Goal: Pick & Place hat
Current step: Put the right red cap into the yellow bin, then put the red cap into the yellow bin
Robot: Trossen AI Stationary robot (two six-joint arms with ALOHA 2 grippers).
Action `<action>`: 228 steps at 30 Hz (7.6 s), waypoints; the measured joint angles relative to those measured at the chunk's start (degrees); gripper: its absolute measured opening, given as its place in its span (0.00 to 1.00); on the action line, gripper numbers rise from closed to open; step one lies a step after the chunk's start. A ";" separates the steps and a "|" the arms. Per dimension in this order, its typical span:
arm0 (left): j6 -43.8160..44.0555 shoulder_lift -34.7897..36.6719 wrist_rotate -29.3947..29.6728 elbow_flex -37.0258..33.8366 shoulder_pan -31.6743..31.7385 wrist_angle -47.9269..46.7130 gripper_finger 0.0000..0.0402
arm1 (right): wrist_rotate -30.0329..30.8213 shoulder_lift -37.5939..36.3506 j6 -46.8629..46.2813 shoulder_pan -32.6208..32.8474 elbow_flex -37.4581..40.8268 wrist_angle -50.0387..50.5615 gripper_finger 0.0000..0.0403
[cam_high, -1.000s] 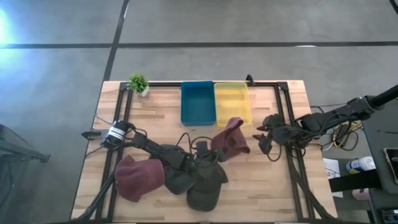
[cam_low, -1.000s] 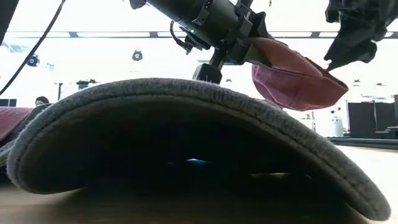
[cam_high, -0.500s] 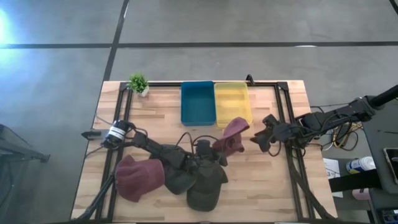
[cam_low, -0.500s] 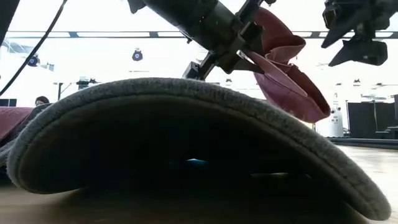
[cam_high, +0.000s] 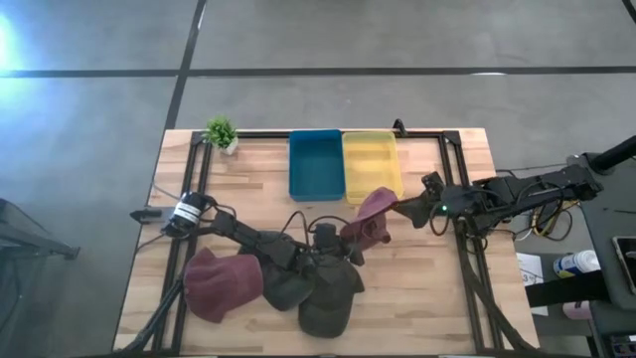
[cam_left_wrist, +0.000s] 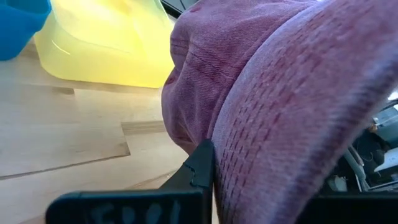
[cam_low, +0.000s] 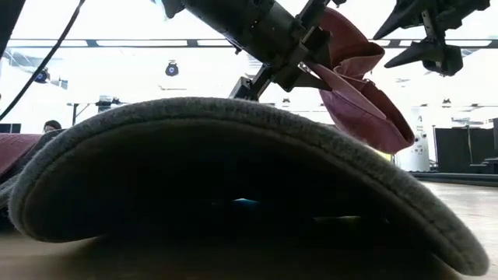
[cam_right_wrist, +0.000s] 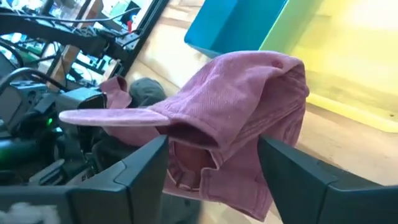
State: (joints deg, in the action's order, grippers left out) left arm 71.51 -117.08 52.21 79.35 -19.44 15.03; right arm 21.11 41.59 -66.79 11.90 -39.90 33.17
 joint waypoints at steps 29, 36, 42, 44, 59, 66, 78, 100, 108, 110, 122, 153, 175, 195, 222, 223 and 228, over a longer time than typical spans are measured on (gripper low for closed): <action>-16.85 -0.07 1.97 0.00 0.37 3.95 0.06 | -0.39 1.64 -11.75 -2.58 4.04 -15.98 0.74; -26.30 -0.09 3.17 0.04 0.74 3.84 0.06 | -4.05 1.65 -13.70 -2.72 4.04 -18.36 0.73; -34.22 -0.09 4.41 0.63 1.61 3.83 0.06 | -7.72 1.69 -16.20 -2.68 4.04 -16.84 0.72; -36.80 -0.09 5.72 0.91 1.77 3.82 0.06 | -7.96 1.69 -17.17 -2.68 4.06 -16.41 0.70; -67.38 -0.09 5.77 2.91 1.95 3.60 0.06 | -7.69 1.69 -14.24 -3.17 4.35 -13.74 0.20; -69.94 -0.09 5.99 6.40 1.79 -1.75 0.07 | -6.71 1.63 -8.83 -3.16 4.35 -13.68 0.03; -60.36 -0.04 22.52 7.63 -2.35 -11.82 0.28 | -1.72 1.10 -3.56 -3.41 4.37 -16.28 0.03; -17.42 0.00 -6.67 7.54 -9.01 -27.41 0.30 | -12.96 2.83 42.54 -18.12 0.57 -16.40 0.03; -7.41 1.68 -8.69 7.50 -9.62 -35.19 0.30 | -43.66 10.87 53.25 -42.24 0.49 -21.68 0.02; -7.81 2.16 -8.65 7.50 -9.64 -35.13 0.30 | -45.36 13.24 53.57 -47.23 -0.29 -22.44 0.02; -14.16 6.77 -7.91 5.62 -4.18 -37.40 0.30 | -63.30 31.72 68.42 -58.59 -6.20 -23.11 0.02; -37.56 26.64 -43.87 -21.95 20.24 -5.99 0.07 | -51.92 48.88 83.39 -62.22 -15.28 -15.06 0.19; -40.90 26.27 -46.41 -20.90 24.50 -5.82 0.07 | -45.15 43.40 85.47 -62.05 -15.98 -9.20 0.53; -40.14 26.25 -46.36 -20.90 25.00 -5.07 0.07 | -35.07 46.09 85.80 -60.65 -20.14 -5.44 0.53; -41.48 26.25 -56.57 -20.78 29.71 -5.58 0.07 | -26.52 40.67 72.81 -55.82 -17.74 10.07 0.53; -41.23 26.29 -59.46 -20.50 30.54 -7.73 0.07 | -27.54 40.45 72.46 -54.86 -17.64 10.07 0.53; -44.20 27.61 -68.22 -18.97 31.64 -21.18 0.07 | -27.71 36.20 69.62 -49.84 -16.50 10.32 0.53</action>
State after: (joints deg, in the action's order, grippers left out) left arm 27.31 -89.46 -16.02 60.38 12.20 -6.16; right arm -6.60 77.79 2.82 -37.95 -56.40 43.49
